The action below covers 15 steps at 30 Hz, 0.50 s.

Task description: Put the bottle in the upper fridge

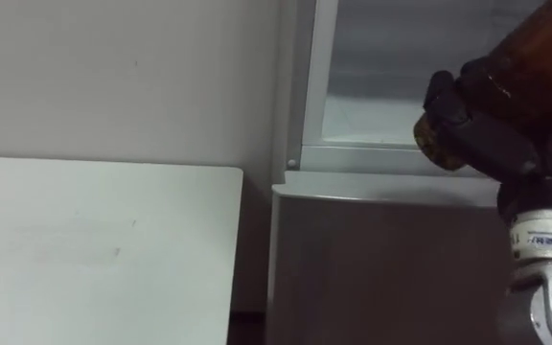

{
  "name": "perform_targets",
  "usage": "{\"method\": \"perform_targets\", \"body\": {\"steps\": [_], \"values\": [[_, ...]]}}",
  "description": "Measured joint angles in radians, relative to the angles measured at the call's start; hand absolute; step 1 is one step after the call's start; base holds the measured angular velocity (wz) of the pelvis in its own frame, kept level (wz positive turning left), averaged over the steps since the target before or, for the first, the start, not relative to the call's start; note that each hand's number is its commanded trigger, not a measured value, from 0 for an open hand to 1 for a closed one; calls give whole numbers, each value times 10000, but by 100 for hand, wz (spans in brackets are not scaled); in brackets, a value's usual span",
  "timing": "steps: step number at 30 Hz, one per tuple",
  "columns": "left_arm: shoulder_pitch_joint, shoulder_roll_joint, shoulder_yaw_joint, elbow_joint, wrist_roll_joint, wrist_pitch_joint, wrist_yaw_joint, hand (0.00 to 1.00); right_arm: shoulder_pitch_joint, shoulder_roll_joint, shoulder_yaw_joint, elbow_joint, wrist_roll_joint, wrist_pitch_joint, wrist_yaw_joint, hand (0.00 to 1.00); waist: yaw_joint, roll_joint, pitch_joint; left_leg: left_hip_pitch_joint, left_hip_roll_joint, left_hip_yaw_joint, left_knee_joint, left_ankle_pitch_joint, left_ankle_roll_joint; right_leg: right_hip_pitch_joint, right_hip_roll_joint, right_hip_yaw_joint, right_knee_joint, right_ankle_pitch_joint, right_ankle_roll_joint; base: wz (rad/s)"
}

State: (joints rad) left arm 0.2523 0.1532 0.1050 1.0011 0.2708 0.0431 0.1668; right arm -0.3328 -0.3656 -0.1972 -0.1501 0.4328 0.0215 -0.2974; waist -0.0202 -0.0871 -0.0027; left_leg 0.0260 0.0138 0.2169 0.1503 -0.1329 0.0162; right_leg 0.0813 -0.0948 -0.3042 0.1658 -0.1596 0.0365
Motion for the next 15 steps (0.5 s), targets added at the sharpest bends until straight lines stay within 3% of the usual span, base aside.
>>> {"method": "perform_targets", "body": {"steps": [8, 15], "values": [[244, 44, 237, -2, 545, 5, 43, 0, -248, -11, -11, 1826, 111, 22, -416, 100, 146, 60, -33, -19, 83, 0, 11, -82, -69, -18, 79, -34, 39, 2, -3, 0], [315, -1, 491, -1, 760, 17, 19, 0, -302, -293, -17, 2173, 115, 22, -773, 100, 314, 150, -47, 7, 91, -4, 11, -86, -75, 15, 84, -60, 40, 2, -3, 0]]}}
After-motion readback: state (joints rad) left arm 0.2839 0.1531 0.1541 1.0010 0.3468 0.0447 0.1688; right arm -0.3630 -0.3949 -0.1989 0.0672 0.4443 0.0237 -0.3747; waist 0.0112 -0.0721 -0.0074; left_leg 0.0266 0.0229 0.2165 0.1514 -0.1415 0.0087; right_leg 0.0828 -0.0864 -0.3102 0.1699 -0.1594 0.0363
